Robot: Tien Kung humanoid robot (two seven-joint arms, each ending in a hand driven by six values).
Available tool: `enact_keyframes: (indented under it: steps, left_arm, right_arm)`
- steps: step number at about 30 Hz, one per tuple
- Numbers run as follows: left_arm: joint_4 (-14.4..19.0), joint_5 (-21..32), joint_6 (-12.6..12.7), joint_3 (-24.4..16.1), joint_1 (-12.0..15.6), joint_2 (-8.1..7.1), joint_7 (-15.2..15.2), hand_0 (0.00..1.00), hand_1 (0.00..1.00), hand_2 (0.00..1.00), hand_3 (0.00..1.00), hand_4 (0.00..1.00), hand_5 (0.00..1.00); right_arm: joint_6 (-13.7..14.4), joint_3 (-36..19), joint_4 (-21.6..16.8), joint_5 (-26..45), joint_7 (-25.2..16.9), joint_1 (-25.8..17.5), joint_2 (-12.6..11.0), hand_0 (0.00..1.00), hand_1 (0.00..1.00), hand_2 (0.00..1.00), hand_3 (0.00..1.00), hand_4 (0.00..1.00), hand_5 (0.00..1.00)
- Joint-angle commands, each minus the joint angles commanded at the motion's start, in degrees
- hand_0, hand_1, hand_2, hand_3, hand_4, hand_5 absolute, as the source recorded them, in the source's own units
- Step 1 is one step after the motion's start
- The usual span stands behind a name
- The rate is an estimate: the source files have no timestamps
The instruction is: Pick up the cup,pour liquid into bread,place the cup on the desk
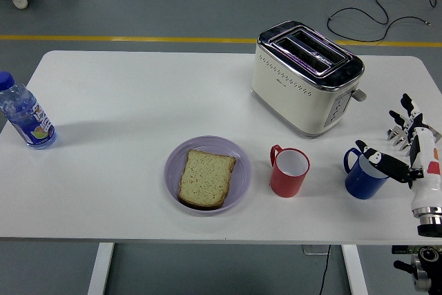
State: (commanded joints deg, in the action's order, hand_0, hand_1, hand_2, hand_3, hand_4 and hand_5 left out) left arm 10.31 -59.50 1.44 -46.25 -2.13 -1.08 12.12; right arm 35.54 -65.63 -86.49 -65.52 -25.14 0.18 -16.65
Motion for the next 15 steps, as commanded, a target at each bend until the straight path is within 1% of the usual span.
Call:
enact_keyframes:
  steps: [1, 4, 5, 7, 8, 9, 10, 11, 12, 13, 14, 15]
  left_arm:
    - [0.0, 0.0, 0.0, 0.1, 0.0, -0.02, 0.0, 0.659, 0.704, 0.726, 0.617, 0.347, 0.946]
    - [0.0, 0.2, 0.0, 0.2, 0.0, -0.04, 0.0, 0.659, 0.704, 0.726, 0.617, 0.347, 0.946]
    - [0.0, 0.2, 0.0, 0.2, 0.0, -0.03, 0.0, 0.659, 0.703, 0.726, 0.617, 0.348, 0.948]
    - [0.0, 0.3, 0.0, 0.3, 0.1, -0.02, 0.0, 0.659, 0.703, 0.726, 0.617, 0.348, 0.948]
    - [0.0, 0.3, 0.0, 0.3, 0.1, -0.02, 0.0, 0.659, 0.703, 0.726, 0.617, 0.348, 0.948]
    - [0.0, 0.4, 0.0, 0.4, 0.1, -0.02, 0.0, 0.659, 0.703, 0.726, 0.617, 0.348, 0.948]
    - [0.0, 0.5, 0.0, 0.5, 0.2, -0.02, -0.1, 0.659, 0.703, 0.726, 0.617, 0.348, 0.948]
    - [0.0, 0.4, 0.0, 0.4, 0.2, -0.03, 0.0, 0.659, 0.703, 0.726, 0.618, 0.347, 0.947]
    - [0.0, 0.3, 0.0, 0.4, 0.2, -0.03, 0.0, 0.659, 0.703, 0.726, 0.618, 0.347, 0.947]
    - [0.0, 0.2, 0.0, 0.2, 0.2, 0.00, 0.0, 0.659, 0.703, 0.726, 0.618, 0.347, 0.947]
    - [0.0, 0.2, 0.0, 0.2, 0.2, 0.01, 0.0, 0.659, 0.703, 0.726, 0.618, 0.347, 0.947]
    - [0.0, 0.2, 0.0, 0.1, 0.2, 0.03, 0.0, 0.659, 0.703, 0.726, 0.618, 0.347, 0.947]
  right_arm:
    - [0.1, 0.0, -1.1, 0.9, -0.2, -0.2, -0.1, 0.784, 0.741, 0.840, 0.818, 0.710, 0.002]
    - [-1.0, 0.0, -5.6, 3.8, 0.0, -0.9, -0.4, 0.784, 0.741, 0.840, 0.818, 0.710, 0.002]
    - [-1.5, 0.0, -6.9, 4.1, 0.6, -1.0, -0.5, 0.685, 0.648, 0.698, 0.653, 0.626, 0.002]
    - [-2.4, -0.1, -9.5, 4.9, 1.7, -0.9, -0.6, 0.685, 0.648, 0.698, 0.653, 0.626, 0.002]
    - [-2.5, -0.1, -9.8, 5.0, 1.8, -0.9, -0.7, 0.685, 0.648, 0.698, 0.653, 0.626, 0.002]
    - [-3.6, -0.7, -11.5, 6.6, 3.2, -1.0, -0.6, 0.685, 0.648, 0.698, 0.653, 0.626, 0.002]
    - [-4.0, -1.0, -12.1, 7.3, 3.7, -1.0, -0.6, 0.685, 0.648, 0.698, 0.653, 0.626, 0.002]
    - [-5.0, -1.8, -13.0, 8.9, 4.8, -1.1, -0.5, 0.604, 0.580, 0.624, 0.582, 0.577, 0.002]
    - [-5.5, -2.1, -13.4, 10.3, 5.2, -1.1, -0.4, 0.604, 0.580, 0.624, 0.582, 0.577, 0.002]
    - [-7.0, -3.4, -14.3, 12.6, 6.8, -1.2, -0.3, 0.604, 0.580, 0.624, 0.582, 0.577, 0.002]
    - [-7.6, -3.8, -14.6, 14.4, 7.4, -1.3, -0.3, 0.604, 0.580, 0.624, 0.582, 0.577, 0.002]
    - [-9.6, -5.5, -15.2, 17.0, 9.5, -1.4, -0.1, 0.604, 0.580, 0.624, 0.582, 0.577, 0.002]
